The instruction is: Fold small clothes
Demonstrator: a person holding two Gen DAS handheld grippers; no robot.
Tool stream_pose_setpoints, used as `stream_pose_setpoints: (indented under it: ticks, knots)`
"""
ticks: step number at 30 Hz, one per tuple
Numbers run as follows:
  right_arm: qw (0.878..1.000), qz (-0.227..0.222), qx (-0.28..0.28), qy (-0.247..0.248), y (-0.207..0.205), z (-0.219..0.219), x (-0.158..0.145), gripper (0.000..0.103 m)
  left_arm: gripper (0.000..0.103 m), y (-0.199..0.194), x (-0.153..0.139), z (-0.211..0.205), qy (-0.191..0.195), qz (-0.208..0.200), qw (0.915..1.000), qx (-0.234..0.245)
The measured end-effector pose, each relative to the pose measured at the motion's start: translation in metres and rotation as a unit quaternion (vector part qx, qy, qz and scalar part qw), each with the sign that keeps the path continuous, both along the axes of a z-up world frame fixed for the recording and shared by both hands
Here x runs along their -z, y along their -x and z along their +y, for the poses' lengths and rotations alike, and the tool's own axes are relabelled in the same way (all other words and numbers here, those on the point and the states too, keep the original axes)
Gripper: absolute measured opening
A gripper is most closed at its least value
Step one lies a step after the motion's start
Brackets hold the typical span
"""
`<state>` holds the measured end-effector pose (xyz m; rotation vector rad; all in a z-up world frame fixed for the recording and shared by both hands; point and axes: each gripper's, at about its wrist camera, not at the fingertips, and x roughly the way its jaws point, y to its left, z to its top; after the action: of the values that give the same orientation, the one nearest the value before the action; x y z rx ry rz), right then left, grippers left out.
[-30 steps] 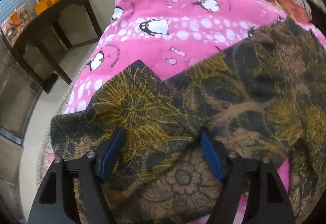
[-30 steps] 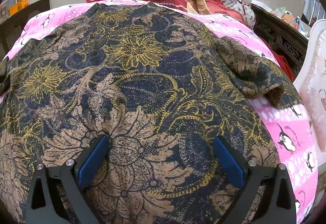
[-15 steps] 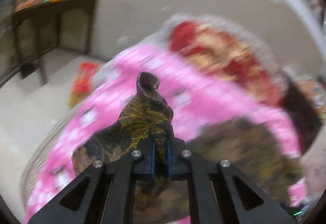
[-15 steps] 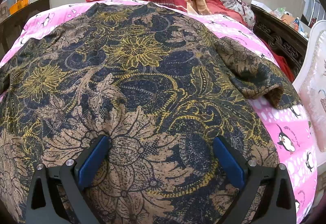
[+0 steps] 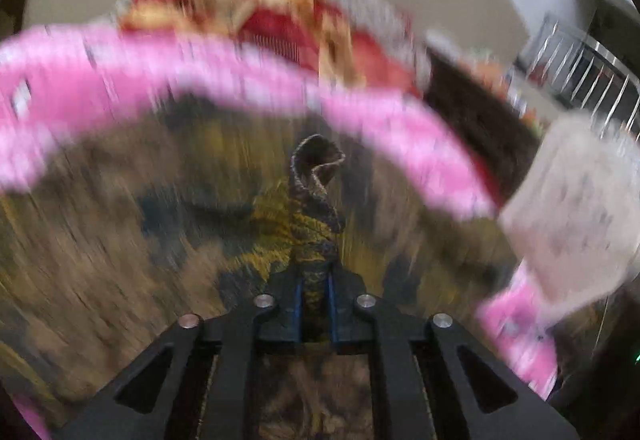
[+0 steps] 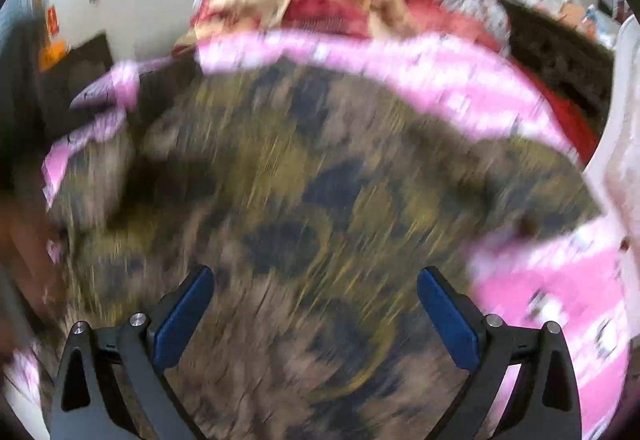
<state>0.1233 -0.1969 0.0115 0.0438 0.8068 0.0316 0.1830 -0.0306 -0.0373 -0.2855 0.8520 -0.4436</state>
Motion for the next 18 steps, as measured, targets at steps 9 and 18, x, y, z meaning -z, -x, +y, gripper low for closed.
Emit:
stream_pose_setpoints:
  ticks: [9, 18]
  knots:
    - [0.975, 0.044, -0.095, -0.196, -0.093, -0.008, 0.026, 0.099, 0.060, 0.045, 0.004, 0.004, -0.043, -0.009, 0.9986, 0.029]
    - [0.918, 0.045, -0.200, -0.341, -0.111, 0.025, 0.059, 0.088, 0.067, 0.098, 0.026, 0.070, -0.069, -0.010, 0.9962, -0.053]
